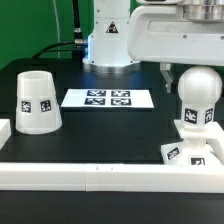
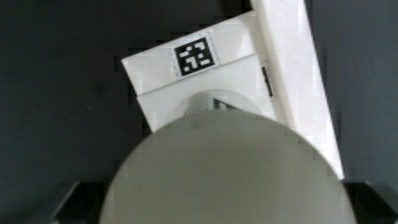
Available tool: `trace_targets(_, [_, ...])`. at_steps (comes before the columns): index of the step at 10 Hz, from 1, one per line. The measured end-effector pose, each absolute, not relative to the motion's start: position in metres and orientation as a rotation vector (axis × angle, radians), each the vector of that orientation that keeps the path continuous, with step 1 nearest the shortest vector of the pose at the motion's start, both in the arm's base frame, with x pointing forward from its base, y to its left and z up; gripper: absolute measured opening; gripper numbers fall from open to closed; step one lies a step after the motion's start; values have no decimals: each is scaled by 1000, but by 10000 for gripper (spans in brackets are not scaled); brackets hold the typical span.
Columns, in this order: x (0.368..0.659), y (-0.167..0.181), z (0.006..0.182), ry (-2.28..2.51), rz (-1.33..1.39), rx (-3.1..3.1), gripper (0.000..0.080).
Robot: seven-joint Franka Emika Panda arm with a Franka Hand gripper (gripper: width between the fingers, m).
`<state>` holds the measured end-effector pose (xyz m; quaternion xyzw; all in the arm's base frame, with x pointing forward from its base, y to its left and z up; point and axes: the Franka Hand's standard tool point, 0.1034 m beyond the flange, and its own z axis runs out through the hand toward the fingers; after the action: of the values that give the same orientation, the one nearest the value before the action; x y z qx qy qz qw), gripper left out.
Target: Assemble lamp
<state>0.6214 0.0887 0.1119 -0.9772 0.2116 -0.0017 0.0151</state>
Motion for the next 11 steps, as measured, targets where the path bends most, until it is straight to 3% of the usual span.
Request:
trace_targets(6, [625,89,111,1486,26,-2636,579])
trace_targets(11, [624,91,111,1805,104,-2399,579])
